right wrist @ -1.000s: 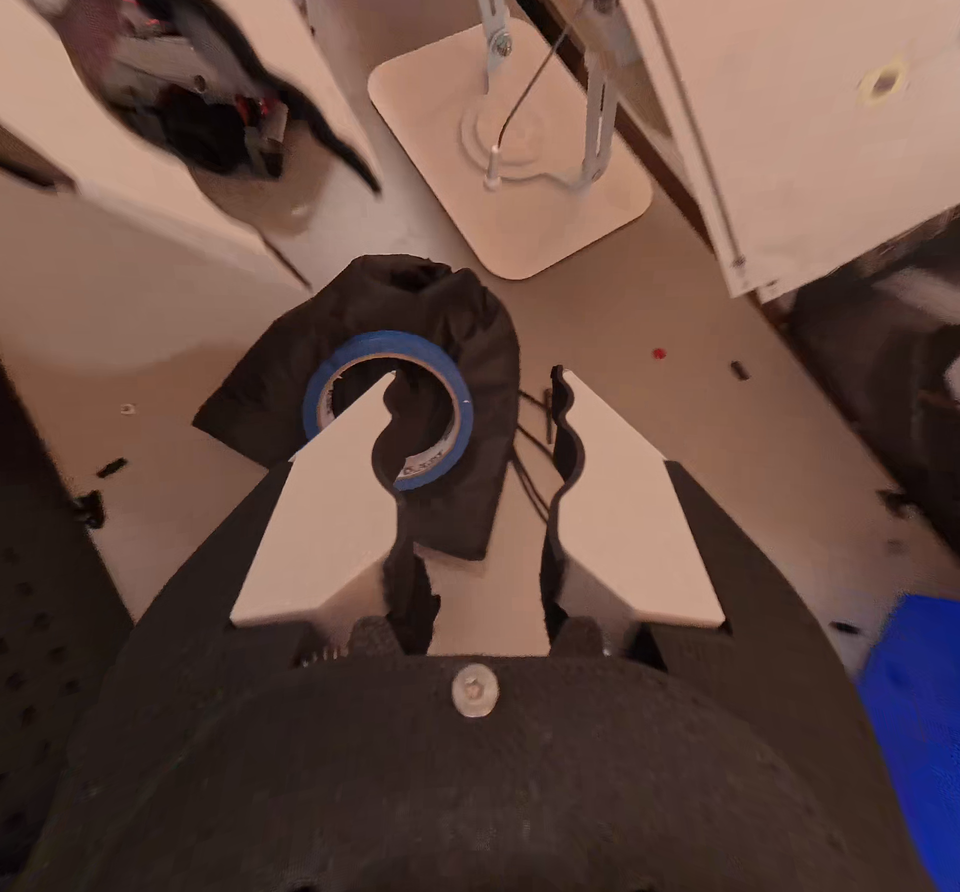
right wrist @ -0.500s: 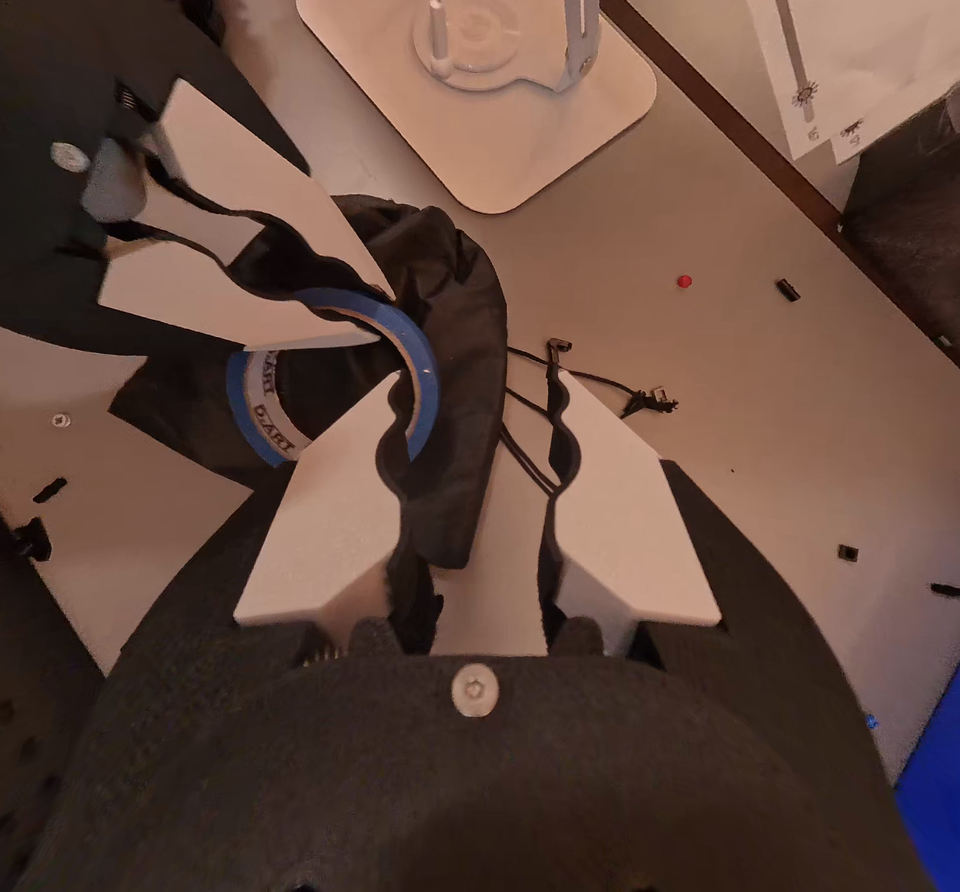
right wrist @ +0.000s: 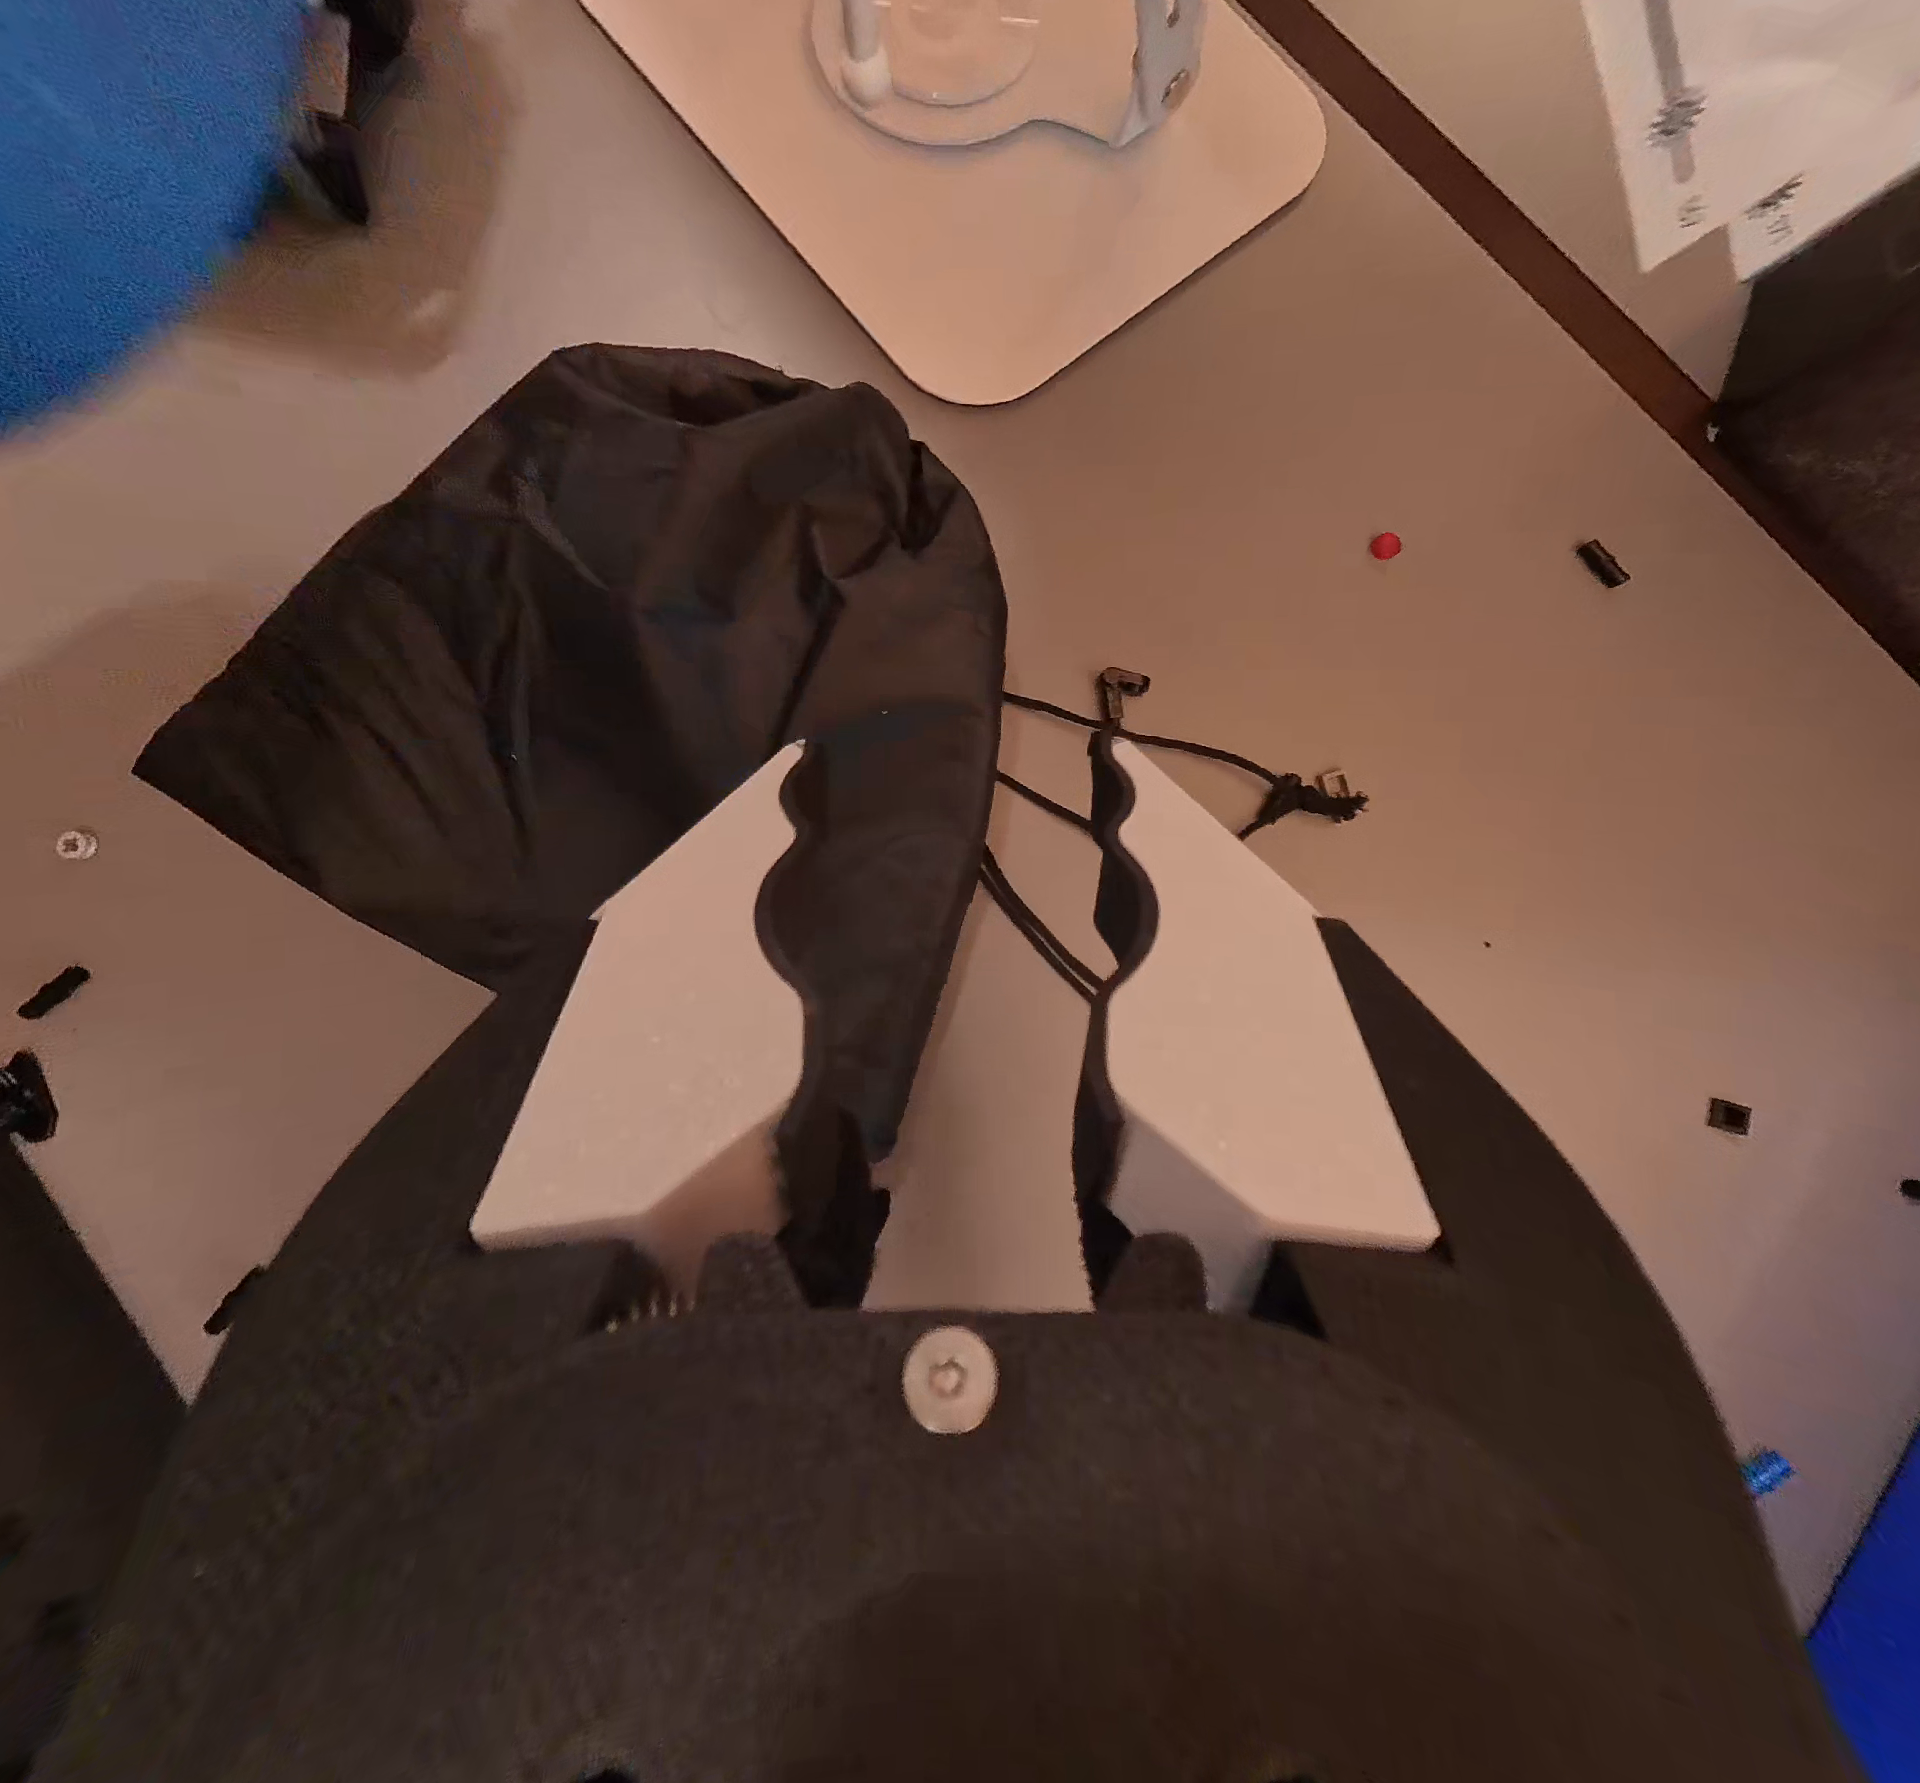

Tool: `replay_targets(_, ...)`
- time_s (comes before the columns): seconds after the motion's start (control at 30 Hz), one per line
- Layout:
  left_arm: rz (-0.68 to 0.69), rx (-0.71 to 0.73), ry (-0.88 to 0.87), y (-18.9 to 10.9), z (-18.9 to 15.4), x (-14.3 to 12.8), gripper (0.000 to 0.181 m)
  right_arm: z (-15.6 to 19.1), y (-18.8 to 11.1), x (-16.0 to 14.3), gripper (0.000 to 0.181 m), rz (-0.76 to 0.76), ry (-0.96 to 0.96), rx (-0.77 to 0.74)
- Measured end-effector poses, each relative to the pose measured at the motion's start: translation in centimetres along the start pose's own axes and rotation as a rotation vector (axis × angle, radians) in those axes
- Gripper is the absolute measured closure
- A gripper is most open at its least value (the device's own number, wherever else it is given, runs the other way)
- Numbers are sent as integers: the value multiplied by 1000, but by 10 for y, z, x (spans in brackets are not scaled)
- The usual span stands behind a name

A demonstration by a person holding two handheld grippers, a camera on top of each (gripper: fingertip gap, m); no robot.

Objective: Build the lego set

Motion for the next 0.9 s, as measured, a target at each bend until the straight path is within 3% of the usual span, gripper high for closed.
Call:
replay_targets(0.03,-13,0,-7,-12,6,-3,173,2,1,0,132,2,-9,2)
replay_targets(0.2,29,101,8,-75,50,-38,173,8,6,-1,132,13,-56,6)
replay_targets(0.4,72,245,-145,-175,113,-123,173,16,13,-3,133,34,-92,24)
replay_targets(0.6,101,475,-353,-293,167,-232,173,24,21,-5,134,62,-117,43)
replay_targets(0.7,134,618,-480,-347,196,-304,173,28,22,-2,136,65,-117,49)
replay_targets(0.8,109,693,-614,-380,220,-372,173,33,24,0,136,70,-103,60)
replay_targets(0.9,76,732,-768,-392,245,-445,173,35,28,0,135,80,-60,71)
Point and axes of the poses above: each gripper's, where its closed fingertips meet, y out along the fingers, x out of its top, z = x × y across the jaws, the point moved 3 cm from there along -y, back along the fingers
